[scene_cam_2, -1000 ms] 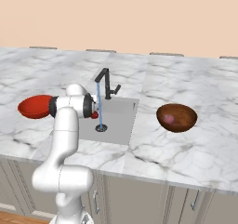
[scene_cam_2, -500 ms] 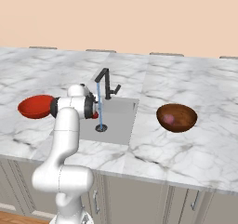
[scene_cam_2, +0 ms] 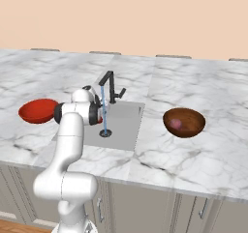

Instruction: Pick the tomatos from the sink and place them in one bowl. Place the onion in the other bowl. Then turn off the sink faucet.

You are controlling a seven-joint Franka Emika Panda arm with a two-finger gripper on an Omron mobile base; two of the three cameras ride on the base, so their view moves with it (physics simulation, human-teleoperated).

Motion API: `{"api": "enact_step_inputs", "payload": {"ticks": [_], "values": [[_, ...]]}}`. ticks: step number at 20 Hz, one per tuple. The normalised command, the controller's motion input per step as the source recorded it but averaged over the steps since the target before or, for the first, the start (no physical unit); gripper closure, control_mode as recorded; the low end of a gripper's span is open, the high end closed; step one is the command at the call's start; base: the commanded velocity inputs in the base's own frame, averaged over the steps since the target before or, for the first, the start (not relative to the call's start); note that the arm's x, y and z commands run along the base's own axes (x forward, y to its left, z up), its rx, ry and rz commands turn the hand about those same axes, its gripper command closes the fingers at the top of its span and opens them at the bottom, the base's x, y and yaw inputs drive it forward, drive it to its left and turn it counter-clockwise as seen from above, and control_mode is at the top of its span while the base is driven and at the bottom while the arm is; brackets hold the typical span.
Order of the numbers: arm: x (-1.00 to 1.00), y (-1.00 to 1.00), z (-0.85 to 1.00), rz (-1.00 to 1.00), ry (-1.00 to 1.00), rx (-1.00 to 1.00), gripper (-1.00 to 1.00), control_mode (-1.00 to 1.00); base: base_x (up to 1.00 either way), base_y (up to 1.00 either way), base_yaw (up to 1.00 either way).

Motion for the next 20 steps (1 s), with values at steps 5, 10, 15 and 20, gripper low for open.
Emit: {"api": "enact_step_inputs", "payload": {"ticks": [5, 10, 15, 20], "values": [[0.00, 0.01, -0.11, 0.00, 0.00, 0.00, -1.00, -1.00, 0.00, 0.00, 0.00], [0.00, 0.03, -0.42, 0.00, 0.00, 0.00, -1.00, -1.00, 0.00, 0.00, 0.00], [0.00, 0.11, -0.30, 0.00, 0.00, 0.00, -1.00, -1.00, 0.00, 0.00, 0.00], [-0.05, 0.24, -0.07, 0.00, 0.00, 0.00, -1.00, -1.00, 0.00, 0.00, 0.00]]}}
